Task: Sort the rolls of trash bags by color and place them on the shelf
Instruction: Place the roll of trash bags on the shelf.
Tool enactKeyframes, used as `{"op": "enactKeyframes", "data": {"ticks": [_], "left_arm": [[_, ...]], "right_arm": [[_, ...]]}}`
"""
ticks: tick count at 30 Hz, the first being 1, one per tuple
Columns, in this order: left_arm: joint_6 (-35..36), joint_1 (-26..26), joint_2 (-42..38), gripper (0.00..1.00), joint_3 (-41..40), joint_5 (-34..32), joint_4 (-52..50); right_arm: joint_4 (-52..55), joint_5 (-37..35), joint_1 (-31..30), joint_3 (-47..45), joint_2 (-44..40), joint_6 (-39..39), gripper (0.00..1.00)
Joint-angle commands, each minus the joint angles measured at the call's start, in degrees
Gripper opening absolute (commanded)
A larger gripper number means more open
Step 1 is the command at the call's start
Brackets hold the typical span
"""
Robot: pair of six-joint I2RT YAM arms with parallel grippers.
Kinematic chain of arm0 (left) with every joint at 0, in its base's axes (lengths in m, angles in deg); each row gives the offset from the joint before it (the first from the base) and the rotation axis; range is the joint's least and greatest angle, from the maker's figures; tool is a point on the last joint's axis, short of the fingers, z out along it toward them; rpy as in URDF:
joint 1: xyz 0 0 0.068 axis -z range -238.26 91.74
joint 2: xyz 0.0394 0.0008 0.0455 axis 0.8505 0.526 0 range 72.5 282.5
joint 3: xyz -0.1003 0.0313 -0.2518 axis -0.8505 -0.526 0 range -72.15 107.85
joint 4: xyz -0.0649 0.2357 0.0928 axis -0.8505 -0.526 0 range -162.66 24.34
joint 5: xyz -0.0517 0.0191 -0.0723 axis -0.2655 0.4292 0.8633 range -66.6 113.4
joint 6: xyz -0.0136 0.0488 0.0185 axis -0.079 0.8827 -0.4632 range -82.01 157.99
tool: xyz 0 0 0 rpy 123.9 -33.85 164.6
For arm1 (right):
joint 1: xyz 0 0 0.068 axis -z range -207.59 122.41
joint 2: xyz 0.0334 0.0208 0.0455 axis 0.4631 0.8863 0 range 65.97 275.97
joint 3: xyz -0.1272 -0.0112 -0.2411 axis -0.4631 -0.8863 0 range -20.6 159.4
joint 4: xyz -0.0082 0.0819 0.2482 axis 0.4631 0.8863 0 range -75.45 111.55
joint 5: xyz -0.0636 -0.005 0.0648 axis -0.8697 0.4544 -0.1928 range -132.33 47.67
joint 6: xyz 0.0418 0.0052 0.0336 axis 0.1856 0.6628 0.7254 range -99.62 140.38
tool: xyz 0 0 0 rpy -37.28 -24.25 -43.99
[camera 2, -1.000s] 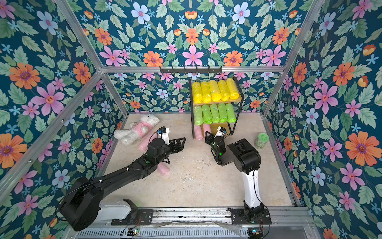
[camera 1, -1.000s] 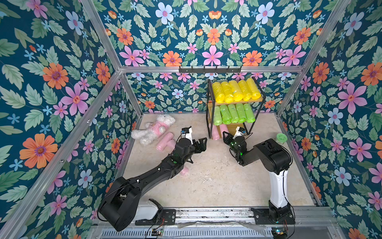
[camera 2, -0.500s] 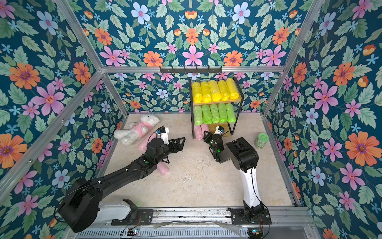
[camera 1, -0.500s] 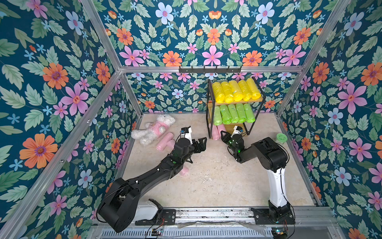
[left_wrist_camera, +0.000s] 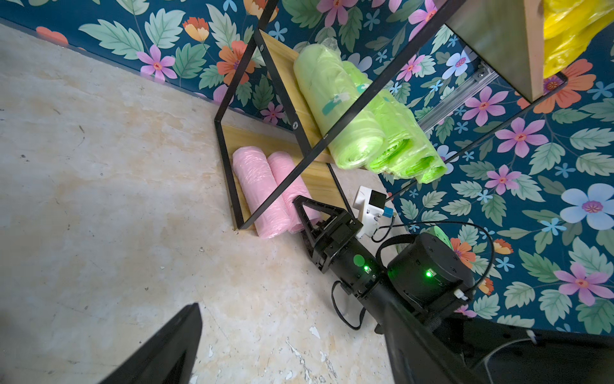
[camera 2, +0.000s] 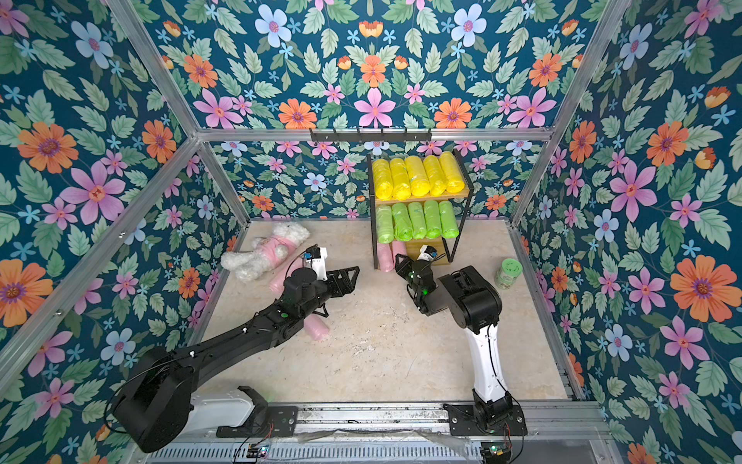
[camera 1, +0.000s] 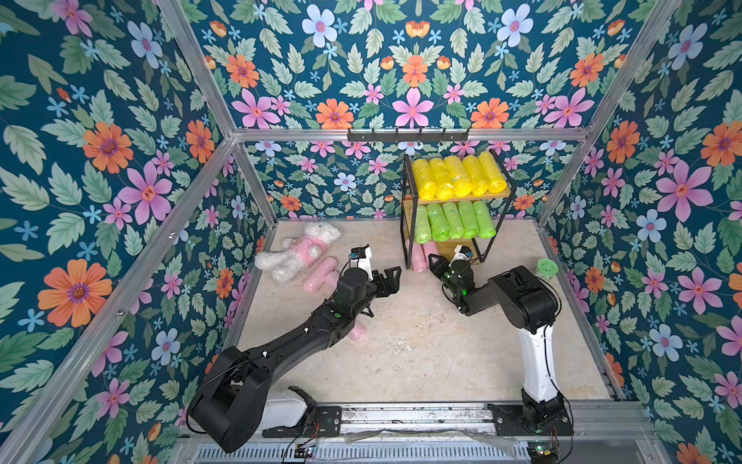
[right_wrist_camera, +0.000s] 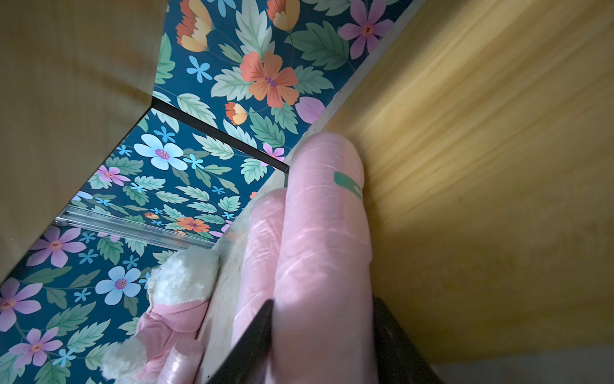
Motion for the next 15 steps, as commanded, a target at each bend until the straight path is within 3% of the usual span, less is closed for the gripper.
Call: {"op": "enactKeyframes", "data": {"ticks": [1,10,15], "left_arm": [[0.1,-0.2,-0.4,0.91,0.3,0.5,0.3],[0.8,-1.0,-0.8,0.91,-0.7,0.1,-0.5],[1.4,-2.3,-1.4,0.92,-1.7,-0.1,-1.2]], "right_arm": [[0.6,-0.5,0.1,0.6,-0.2,0.4,0.51],[0.3,-1.2,0.1,-0.8,-2.3,0.4,0.62],[-0.3,-1.9,0.1,-2.9,-4.2,0.2,0.74]]}}
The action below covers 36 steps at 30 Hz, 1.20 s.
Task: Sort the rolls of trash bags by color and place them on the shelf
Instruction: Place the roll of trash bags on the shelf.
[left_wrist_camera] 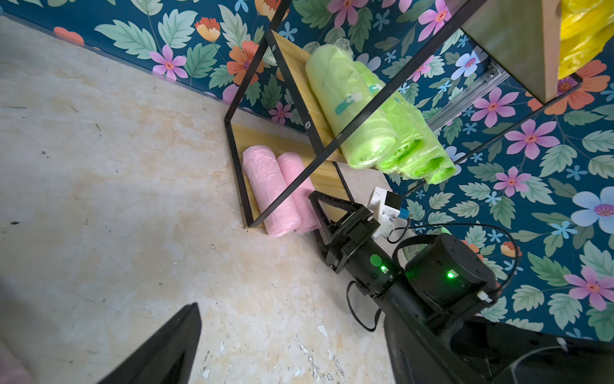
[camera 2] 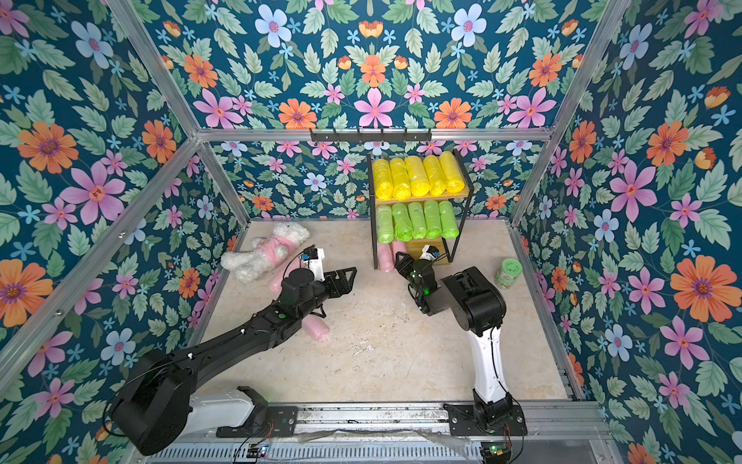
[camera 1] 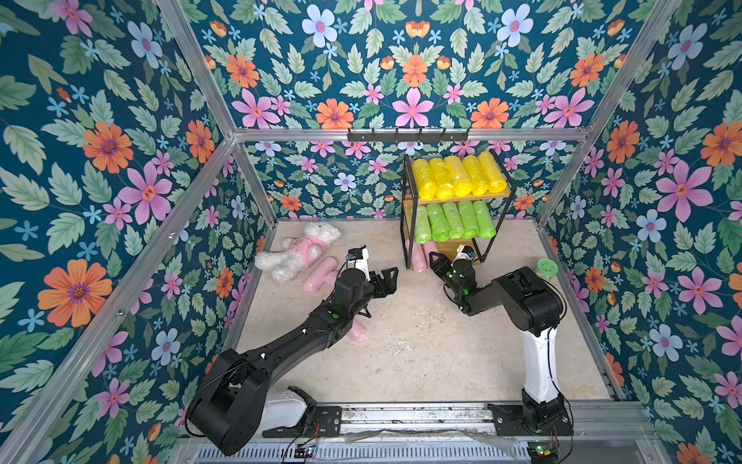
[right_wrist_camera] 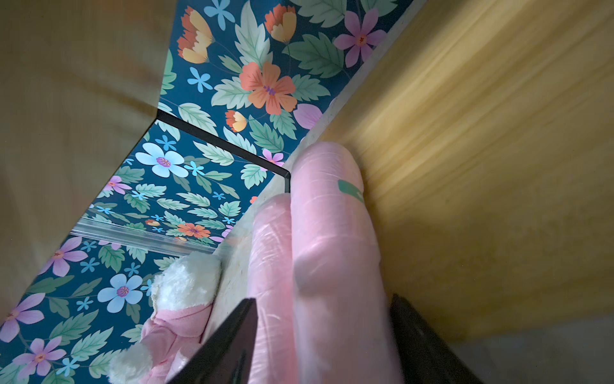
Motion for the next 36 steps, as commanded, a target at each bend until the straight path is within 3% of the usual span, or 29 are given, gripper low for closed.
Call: {"op": "enactKeyframes", "data": {"ticks": [1,6,12,23,36], "left_arm": [[1.0,-0.8,-0.5,0.92,-0.5,-0.2,-0.4],[2.1,-2.6,-1.6,0.92,-1.2,-1.3,-2.8],[5.9,-6.5,-4.7,0.92,-2.3,-7.8,-9.2],[1.9,-14.3,-10.0,0.9,-6.9,-19.6,-27.0],[-2.9,-15.2,-3.5,0.88,-9.4,-10.0,-27.2]], "right_arm": [[-1.4,-1.2,0.0,-1.1,-1.2,-0.6,0.75],[-3.3,-1.9,0.0,-4.4,-3.5,-0.2,0.77],[-5.4,-3.3,0.0,-10.1,-8.6,-1.0,0.79],[-4.3,-5.1,-1.6,-21.2,-20.8,-4.9,0.81],[-1.7,-4.7,-2.0,-27.2,-27.4,-8.2,0.81]]}}
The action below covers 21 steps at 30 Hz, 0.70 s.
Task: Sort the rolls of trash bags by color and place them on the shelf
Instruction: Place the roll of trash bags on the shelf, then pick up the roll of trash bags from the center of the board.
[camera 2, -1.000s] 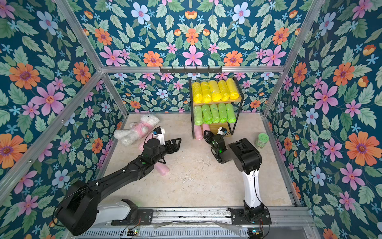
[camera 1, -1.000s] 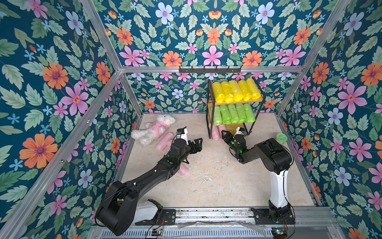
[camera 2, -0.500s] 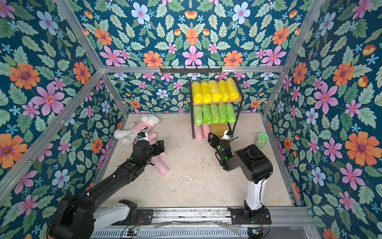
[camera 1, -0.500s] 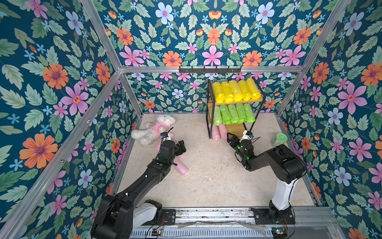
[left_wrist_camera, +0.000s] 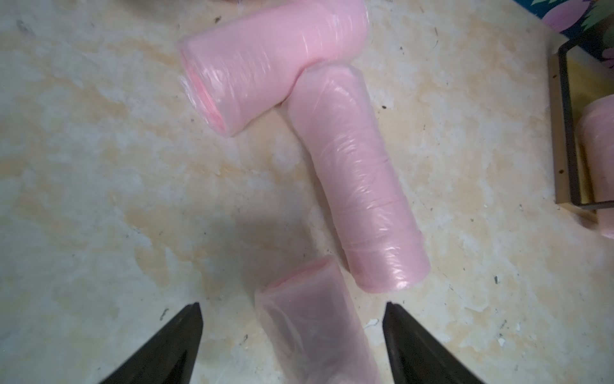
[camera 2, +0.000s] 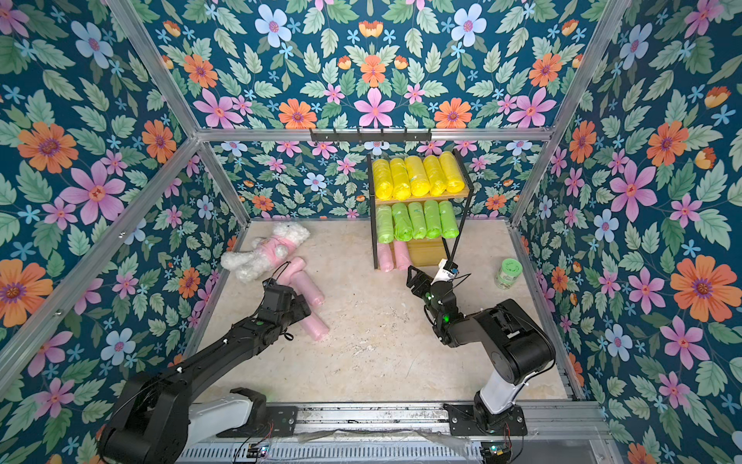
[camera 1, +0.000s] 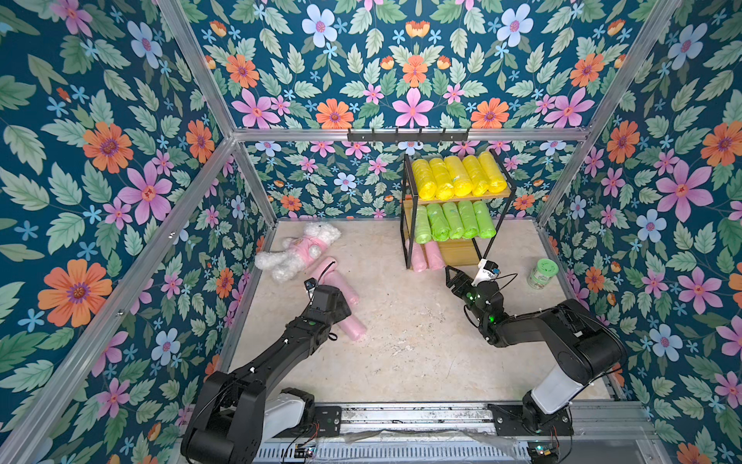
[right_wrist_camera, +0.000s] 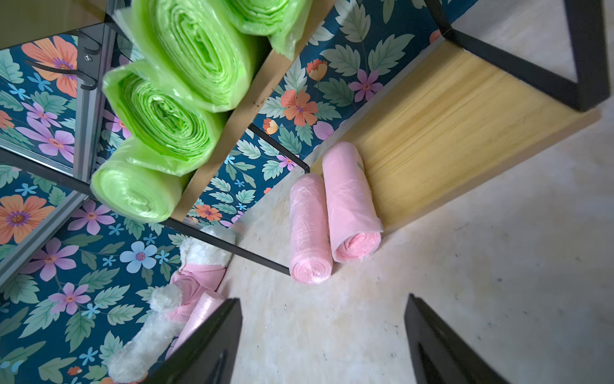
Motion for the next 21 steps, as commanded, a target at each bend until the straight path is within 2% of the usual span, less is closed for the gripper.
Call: {"op": "enactKeyframes", "data": {"ticks": [1,11,17,21], "left_arm": [[-1.7,-0.1,1.7,0.86,-0.4,2.6,0.6],[-2.0,-0.1,5.2,0.66,-1.5,4.4,4.9],[-2.4,-0.1,5.8,0.61,-3.6,5.8,7.7],[-2.6,-0.1,5.8,0.63,-4.0,7.1,7.9]], "right_arm": [[-0.6,0.0,0.0,-0.7,-0.1,-1.0,0.81],[-3.4,2.5,-0.1,-1.1,2.7,0.7,0.81],[-2.4,3.5,0.0,-2.5,1.1,0.3,0.81],[-0.2,3.8,0.0,-3.0,-0.4,-0.7,0.81]]}}
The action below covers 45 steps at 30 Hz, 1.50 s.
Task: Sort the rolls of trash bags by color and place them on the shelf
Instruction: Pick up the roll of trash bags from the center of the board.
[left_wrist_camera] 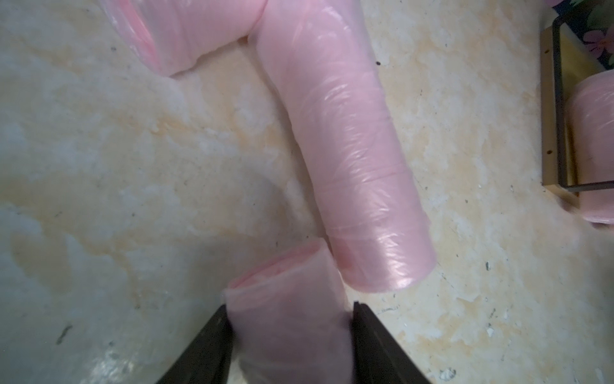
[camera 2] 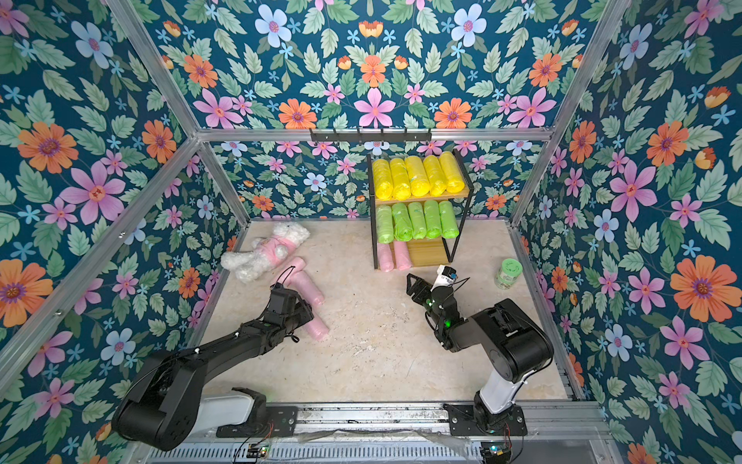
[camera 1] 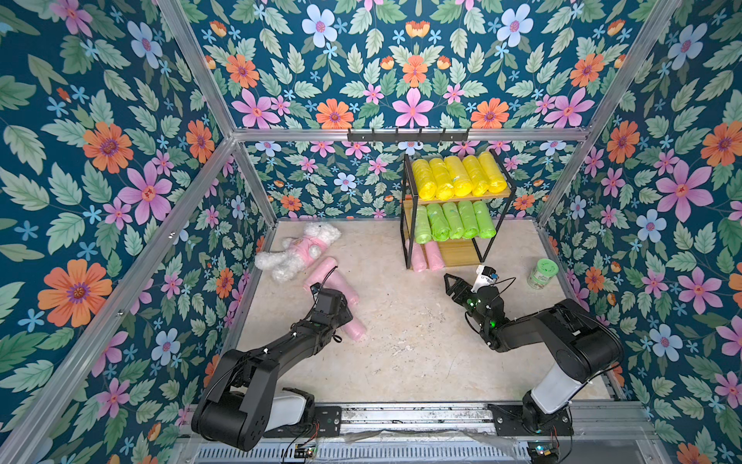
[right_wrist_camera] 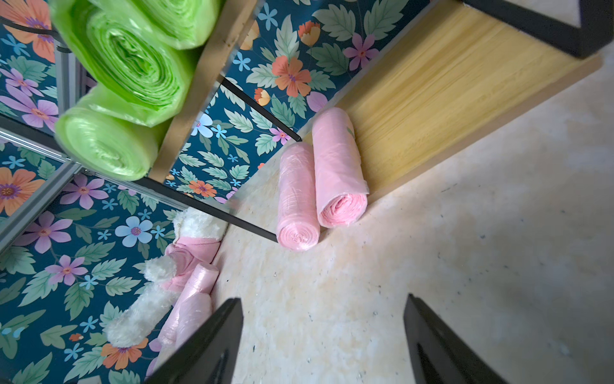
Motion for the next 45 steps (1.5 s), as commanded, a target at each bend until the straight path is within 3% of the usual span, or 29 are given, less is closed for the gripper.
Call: {"op": "enactKeyframes", "data": {"ticks": [1,9,19,26,31,36,45], "left_arm": [[0.2,-0.1,-0.3,0.64,-0.7,1.3,-2.5],[1.2,0.0,1.9,0.72,0.2,3.8,-1.6],[-0.5,0.0,1.7,0.46,-0.2,6.9,1.9],[-9.0,2.7,-3.1,0.39,-2.1,13.6,5.2],[-17.5,10.1,-9.2,0.39,-1.8,8.2,9.3],[-22.1,14.3,-7.9,0.38,0.9,0.8,19.8],[-28.6,16.3,0.8,0.37,5.1,-3.3,36.4]], "right_arm": [[1.1,0.5,0.0,-0.4,-2.5,-1.0,0.81],[1.8,1.0,-0.1,-0.6,-3.1,-0.9,0.8],[4.8,1.9,-0.5,-1.0,-6.0,-2.0,0.8],[6.1,6.3,-3.9,-3.1,-11.7,-4.4,0.8],[6.1,11.7,-7.7,-3.7,-14.6,-5.0,0.8],[1.1,19.4,-10.7,-3.6,-16.2,-2.4,0.82],[-2.0,15.1,-17.5,-1.0,-15.5,5.8,0.93]]}}
